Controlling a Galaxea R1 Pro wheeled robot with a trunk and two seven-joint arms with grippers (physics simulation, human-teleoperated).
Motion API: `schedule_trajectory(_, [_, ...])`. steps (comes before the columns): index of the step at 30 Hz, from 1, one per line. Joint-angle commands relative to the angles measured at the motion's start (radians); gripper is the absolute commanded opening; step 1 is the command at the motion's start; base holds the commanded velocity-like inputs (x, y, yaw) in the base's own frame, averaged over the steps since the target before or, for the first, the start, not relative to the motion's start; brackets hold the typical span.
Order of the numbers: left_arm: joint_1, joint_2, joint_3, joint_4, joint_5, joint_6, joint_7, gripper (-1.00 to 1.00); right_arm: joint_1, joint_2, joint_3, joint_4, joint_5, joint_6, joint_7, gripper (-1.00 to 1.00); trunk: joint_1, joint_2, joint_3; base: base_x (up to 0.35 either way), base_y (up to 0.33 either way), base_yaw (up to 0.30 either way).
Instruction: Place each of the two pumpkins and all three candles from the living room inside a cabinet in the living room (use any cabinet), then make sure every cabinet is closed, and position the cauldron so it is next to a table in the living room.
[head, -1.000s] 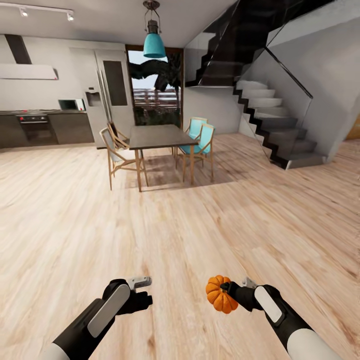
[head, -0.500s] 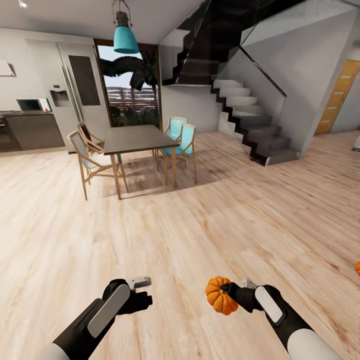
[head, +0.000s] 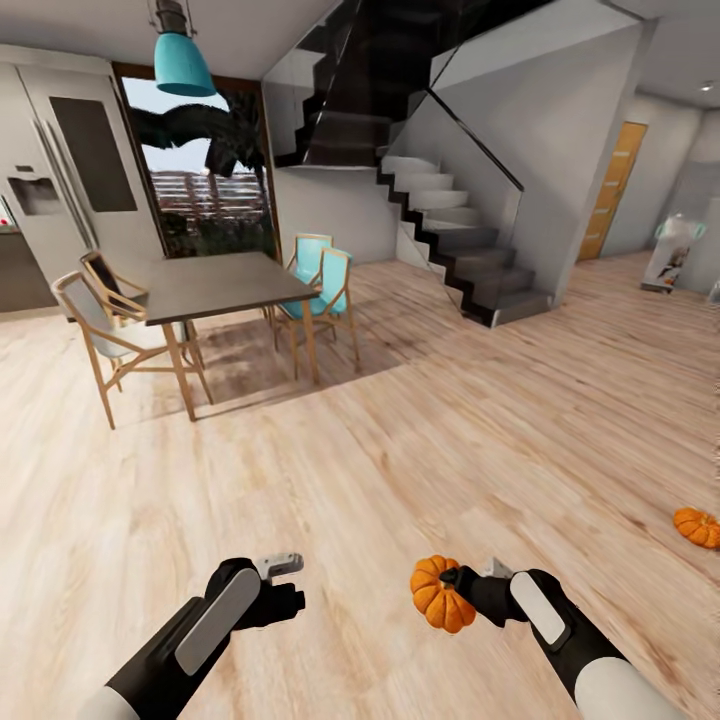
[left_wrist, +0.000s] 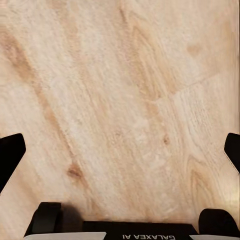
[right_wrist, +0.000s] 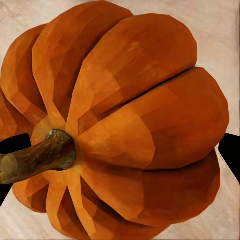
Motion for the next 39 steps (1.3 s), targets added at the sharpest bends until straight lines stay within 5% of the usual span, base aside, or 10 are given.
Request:
schedule_trajectory(1, [-0.001,0.001,-0.003,-0.002,0.01,-0.001,0.01,1.0,-0.001,-0.001,0.006,-0.001,-0.013,0.001,-0.007,-1.0,0.0,0.0,-0.001,0.33,0.01,-0.257])
schedule_trajectory(39, [0.0,0.003,-0.004,-0.004,0.01,-0.001,0.01,1.0,-0.001,-0.001,0.004,0.0,-0.016,0.018,-0.005,-1.0,0.0,0.0,-0.005,0.313,-0.011,-0.244])
